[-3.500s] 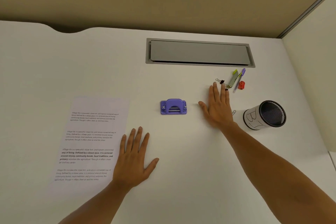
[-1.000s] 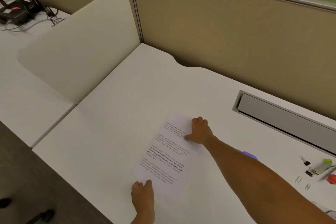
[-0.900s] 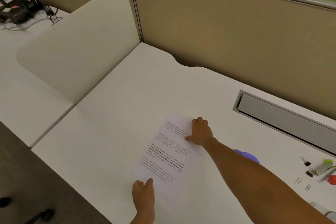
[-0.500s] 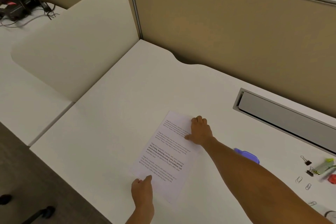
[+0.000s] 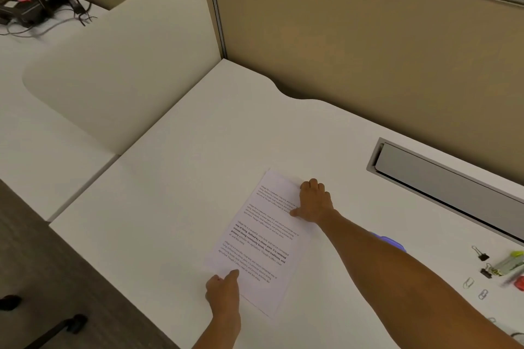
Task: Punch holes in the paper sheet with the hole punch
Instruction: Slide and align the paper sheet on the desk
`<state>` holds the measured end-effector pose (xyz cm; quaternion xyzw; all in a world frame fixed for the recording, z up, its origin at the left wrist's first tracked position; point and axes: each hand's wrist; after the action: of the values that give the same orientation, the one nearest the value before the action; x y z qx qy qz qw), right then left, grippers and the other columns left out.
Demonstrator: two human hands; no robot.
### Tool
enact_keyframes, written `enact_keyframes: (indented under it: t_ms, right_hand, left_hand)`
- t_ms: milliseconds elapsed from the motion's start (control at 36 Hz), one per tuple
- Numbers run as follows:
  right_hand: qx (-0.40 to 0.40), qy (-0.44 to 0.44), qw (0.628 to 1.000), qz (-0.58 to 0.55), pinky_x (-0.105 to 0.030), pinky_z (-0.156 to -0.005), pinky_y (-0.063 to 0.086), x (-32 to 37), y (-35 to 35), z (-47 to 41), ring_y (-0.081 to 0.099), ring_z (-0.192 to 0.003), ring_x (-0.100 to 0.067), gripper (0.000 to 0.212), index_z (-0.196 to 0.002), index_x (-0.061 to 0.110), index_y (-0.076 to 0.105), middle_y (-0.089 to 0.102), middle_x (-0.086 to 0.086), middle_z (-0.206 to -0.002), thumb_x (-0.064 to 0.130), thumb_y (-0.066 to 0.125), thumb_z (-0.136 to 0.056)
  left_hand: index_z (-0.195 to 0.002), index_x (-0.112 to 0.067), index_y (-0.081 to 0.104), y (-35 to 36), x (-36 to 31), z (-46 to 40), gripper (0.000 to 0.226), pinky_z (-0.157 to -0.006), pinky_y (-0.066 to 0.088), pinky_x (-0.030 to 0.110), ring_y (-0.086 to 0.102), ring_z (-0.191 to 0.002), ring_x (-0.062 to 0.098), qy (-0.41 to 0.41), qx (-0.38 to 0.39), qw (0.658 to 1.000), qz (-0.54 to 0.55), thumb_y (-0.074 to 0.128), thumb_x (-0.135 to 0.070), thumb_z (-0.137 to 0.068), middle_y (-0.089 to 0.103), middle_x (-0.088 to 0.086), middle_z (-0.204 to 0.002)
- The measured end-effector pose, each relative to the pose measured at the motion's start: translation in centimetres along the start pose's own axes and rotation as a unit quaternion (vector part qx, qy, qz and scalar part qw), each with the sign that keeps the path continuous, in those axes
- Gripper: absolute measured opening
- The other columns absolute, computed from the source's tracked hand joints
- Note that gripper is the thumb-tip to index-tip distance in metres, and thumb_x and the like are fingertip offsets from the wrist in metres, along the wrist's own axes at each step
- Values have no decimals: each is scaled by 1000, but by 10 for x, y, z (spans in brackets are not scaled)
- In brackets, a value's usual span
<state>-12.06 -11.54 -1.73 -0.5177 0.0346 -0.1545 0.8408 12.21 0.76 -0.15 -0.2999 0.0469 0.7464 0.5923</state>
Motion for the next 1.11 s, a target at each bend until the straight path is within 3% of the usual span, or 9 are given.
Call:
enact_keyframes:
  t_ms: [56,111,250,306,472,528,694,861,1111]
  right_hand:
    - [2,6,1000,0,-40,-97,45,1,0,0,46,-118,-29,87,-138,6,40,42,-11,-131,57,74,-77]
    - [5,9,1000,-6,-40,-98,45,2,-1,0,46,-119,-29,86,-138,6,40,42,-11,-131,55,75,-77]
    - [4,9,1000,-12,-39,-97,45,2,0,0,47,-120,-28,83,-135,7,40,46,-10,-130,55,75,-77]
    - [3,9,1000,-17,-39,-98,44,2,1,1,46,-120,-28,85,-136,8,39,46,-10,-131,55,76,-76]
    - [21,14,999,-23,-40,-101,42,3,-1,-1,44,-123,-30,86,-137,7,38,47,-12,-132,55,76,-76]
    - [26,16,999,-22,-40,-101,42,4,-2,-2,44,-123,-31,86,-137,7,39,47,-12,-132,55,76,-76]
    - [32,21,999,-13,-40,-101,41,4,-3,-4,44,-123,-32,88,-136,7,41,48,-13,-132,57,76,-73]
    - [20,26,999,3,-40,-100,40,2,-5,-3,43,-121,-31,89,-134,8,41,47,-11,-130,60,76,-71]
    - [40,35,998,-40,-41,-95,45,4,-7,-4,49,-120,-29,87,-132,10,35,54,-8,-126,50,81,-71]
  left_hand:
    - [-133,4,45,0,-3,1,49,-98,40,44,50,-117,38,-9,-3,1000,-5,65,-12,-91,51,22,-129]
    - [-143,2,41,0,-6,2,62,-104,39,46,47,-128,40,-16,-5,1000,-4,68,-14,-90,46,22,-143]
    - [-128,0,57,1,-9,2,46,-80,43,40,53,-101,35,-39,-33,999,-10,71,-17,-88,45,26,-137]
    - [-124,0,59,3,-8,2,42,-76,44,38,57,-101,38,-40,-25,999,0,71,-15,-87,47,26,-135]
    - [-140,-6,40,10,-14,9,65,-92,47,50,53,-115,42,-39,-36,998,31,74,-7,-84,42,25,-142]
    - [-137,-6,38,9,-15,10,66,-89,48,49,53,-113,41,-39,-44,997,43,74,-6,-83,45,25,-138]
    - [-112,0,61,-3,-14,8,24,-86,44,37,57,-95,34,-34,-4,998,57,67,-6,-89,66,20,-113]
    - [-105,-3,59,-5,-15,10,11,-85,41,35,52,-81,23,-6,17,999,51,58,-3,-94,60,6,-88]
    - [-118,-2,62,-6,-15,4,30,-76,45,37,54,-95,30,-23,-7,999,34,66,-16,-91,56,19,-124]
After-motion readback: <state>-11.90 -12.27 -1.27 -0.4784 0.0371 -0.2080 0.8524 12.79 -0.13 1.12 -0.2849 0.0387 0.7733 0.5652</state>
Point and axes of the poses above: each hand's wrist, its own z-axis away from the middle knuckle, its own y-axis out of the palm, x = y × z
